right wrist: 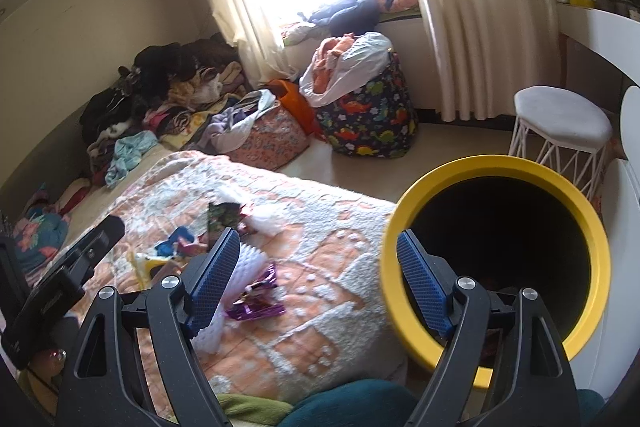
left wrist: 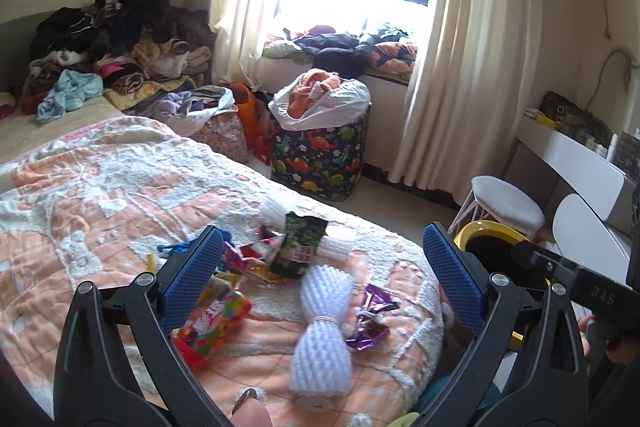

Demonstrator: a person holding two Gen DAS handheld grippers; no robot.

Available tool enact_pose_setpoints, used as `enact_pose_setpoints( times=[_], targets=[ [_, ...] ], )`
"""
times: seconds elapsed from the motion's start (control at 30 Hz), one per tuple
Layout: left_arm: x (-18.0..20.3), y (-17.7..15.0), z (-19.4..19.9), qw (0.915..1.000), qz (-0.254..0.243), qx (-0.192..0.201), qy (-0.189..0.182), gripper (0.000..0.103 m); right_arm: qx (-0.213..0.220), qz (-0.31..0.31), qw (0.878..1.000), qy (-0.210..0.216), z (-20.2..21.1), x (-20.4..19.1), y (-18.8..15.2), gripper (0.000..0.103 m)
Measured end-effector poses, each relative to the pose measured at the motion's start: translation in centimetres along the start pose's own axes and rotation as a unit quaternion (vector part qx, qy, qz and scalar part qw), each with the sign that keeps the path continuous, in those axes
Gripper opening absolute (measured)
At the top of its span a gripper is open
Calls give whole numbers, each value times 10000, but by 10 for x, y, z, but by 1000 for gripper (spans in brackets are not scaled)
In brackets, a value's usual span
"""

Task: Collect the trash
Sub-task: 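Move both tools back over the remaining trash on the bed, then grasp the white foam net with the right tool while the left tool grasps the yellow wrapper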

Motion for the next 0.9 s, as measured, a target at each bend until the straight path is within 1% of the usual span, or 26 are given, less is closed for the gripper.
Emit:
enact_pose_setpoints(
  times=[0.37,0.63,0.77,0.9],
  targets=[
    [-47,-3,1,9990,361,37,248,92,-318,490,9980,225,-12,-52,-22,80],
    [-77,-6,-1,9973,638,5,355,92,-548,851,9944,293,-22,-86,-39,80],
    [-91,-9,-4,9962,774,-45,391,92,-672,938,9927,342,-29,-98,-46,80],
    [-106,-15,-12,9949,874,-186,477,92,-782,1061,9906,364,-35,-108,-51,80]
  ],
)
Point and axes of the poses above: each gripper's, at about its wrist camera, not at the fingertips, and z roughly against the way its jaws point, x to its right, y to its top, the point moved 9 cm from there along -z, roughly the way its jaws point, and after that the axes turned 13 degrees about -x, right-handed, at the moved point
